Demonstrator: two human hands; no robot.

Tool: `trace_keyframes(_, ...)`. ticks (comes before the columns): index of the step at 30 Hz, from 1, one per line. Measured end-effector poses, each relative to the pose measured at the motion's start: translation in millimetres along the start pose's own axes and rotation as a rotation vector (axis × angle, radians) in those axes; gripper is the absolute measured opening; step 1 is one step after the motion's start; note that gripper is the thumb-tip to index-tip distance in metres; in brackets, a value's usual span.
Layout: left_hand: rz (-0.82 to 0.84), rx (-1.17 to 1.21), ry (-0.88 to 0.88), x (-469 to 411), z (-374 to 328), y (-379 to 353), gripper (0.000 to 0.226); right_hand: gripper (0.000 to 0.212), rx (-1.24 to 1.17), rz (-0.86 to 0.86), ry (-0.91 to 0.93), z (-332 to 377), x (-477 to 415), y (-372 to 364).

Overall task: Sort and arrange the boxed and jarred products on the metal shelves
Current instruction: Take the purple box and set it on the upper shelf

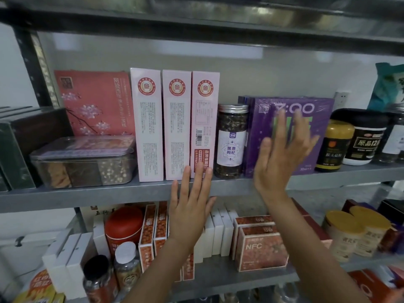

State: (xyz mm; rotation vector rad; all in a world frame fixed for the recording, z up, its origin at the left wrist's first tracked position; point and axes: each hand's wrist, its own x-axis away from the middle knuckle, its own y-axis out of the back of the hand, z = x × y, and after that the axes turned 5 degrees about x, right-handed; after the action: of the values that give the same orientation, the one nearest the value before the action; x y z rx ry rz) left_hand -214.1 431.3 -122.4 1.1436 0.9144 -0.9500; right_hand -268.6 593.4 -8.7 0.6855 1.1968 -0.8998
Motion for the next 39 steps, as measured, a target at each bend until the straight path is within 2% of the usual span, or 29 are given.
trace_keyframes(3,0.02,-0.005,0.011,0.1,-1.6,0.0,0.072,0.044,0.111,-0.064,-0.055,-35.3,-42.4,9.6)
trace_keyframes(6,0.034,-0.001,0.028,-0.4,-3.6,-0.2,0.075,0.046,0.239,0.085,-0.039,-64.8,-69.0,20.0)
trace_keyframes(9,0.055,0.009,0.043,0.6,-4.4,-0.4,0.076,0.044,0.223,0.174,-0.019,-75.3,-72.6,28.6)
trace_keyframes(11,0.082,0.012,0.063,0.5,-5.1,0.4,0.075,0.041,0.11,0.158,-0.057,-76.3,-67.3,34.2)
trace_keyframes(16,0.187,0.054,0.137,-2.9,-12.1,14.5,0.075,0.045,-0.441,0.078,-0.151,-82.5,-39.2,60.8)
trace_keyframes(18,0.222,0.161,0.201,-5.9,-22.6,24.8,0.078,0.052,-0.535,0.031,-0.132,-84.7,-29.1,73.0)
trace_keyframes(20,0.229,0.324,0.291,-11.6,-39.0,37.6,0.082,0.05,-0.578,-0.068,-0.093,-84.6,-19.8,83.5)
trace_keyframes(22,0.233,0.618,0.384,-20.6,-56.2,50.3,0.084,0.045,-0.617,-0.13,-0.073,-83.4,-9.8,93.7)
trace_keyframes(25,0.3,1.163,0.454,-30.8,-73.4,70.3,0.082,0.042,-0.69,-0.085,-0.159,-82.2,9.8,109.9)
trace_keyframes(27,0.359,1.432,0.481,-28.1,-82.1,80.4,0.078,0.039,-0.719,-0.022,-0.315,-81.5,23.5,120.8)
trace_keyframes(28,0.369,1.461,0.497,-24.0,-87.4,84.7,0.073,0.038,-0.716,0.025,-0.393,-81.1,30.3,125.3)
trace_keyframes(31,0.354,1.364,0.718,-3.8,-106.2,90.8,0.069,0.037,-0.735,0.226,-0.61,-81.2,50.6,134.8)
trace_keyframes(33,0.349,1.339,0.869,13.5,-115.2,92.0,0.07,0.049,-0.835,0.389,-0.796,-89.7,64.7,138.0)
trace_keyframes(35,0.388,1.322,1.014,29.3,-123.5,94.6,0.059,0.063,-0.951,0.585,-1.015,-107.5,79.5,141.7)
trace_keyframes(39,0.459,1.3,1.308,53.4,-138.6,101.0,0.04,0.073,-1.123,1.016,-1.198,-138.1,118.0,153.5)
